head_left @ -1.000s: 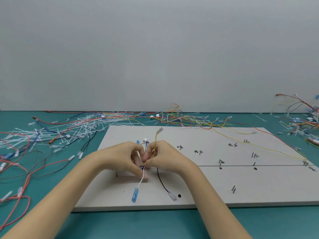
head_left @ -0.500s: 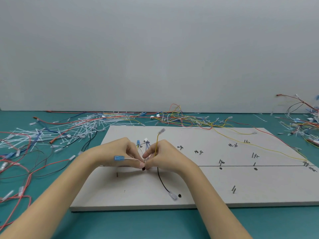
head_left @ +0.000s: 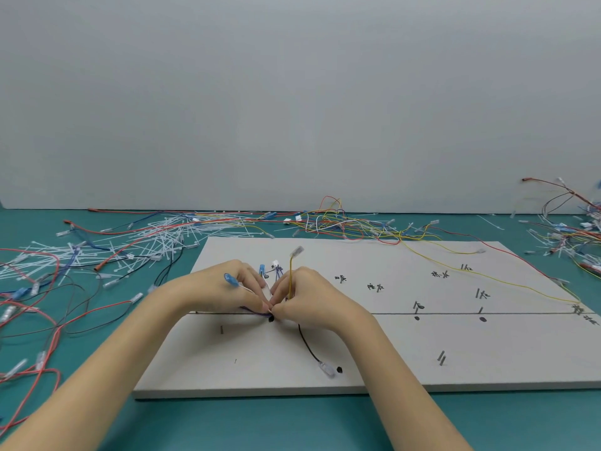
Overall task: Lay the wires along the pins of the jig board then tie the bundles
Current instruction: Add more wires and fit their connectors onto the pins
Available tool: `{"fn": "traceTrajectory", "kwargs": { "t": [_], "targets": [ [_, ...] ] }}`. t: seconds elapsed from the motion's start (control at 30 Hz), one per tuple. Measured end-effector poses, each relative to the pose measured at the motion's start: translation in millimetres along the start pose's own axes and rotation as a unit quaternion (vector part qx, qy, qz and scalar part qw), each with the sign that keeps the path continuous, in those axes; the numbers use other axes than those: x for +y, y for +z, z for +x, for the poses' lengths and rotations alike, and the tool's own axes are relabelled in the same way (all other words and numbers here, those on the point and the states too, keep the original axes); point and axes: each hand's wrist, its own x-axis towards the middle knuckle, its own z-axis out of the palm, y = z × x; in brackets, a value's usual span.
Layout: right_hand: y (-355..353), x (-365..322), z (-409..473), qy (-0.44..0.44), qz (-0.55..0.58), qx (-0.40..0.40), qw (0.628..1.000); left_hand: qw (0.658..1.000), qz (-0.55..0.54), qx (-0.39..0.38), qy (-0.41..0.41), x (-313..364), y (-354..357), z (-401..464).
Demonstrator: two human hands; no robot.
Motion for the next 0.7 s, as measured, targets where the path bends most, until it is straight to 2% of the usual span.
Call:
{"fn": "traceTrajectory", "kwargs": {
  "t": [0.43, 0.7],
  "targets": [
    [6.3, -0.7, 0.6, -0.013, -0.024, 0.015, 1.0, 0.996, -0.079, -0.034, 0.024, -14.7, -11.6, 3.8],
    [4.5, -1.2, -0.1, -0.001, -0.009, 0.01, 1.0, 0.994, -0.104, 0.014, 0.02, -30.8, -27.7, -0.3]
  ]
}}
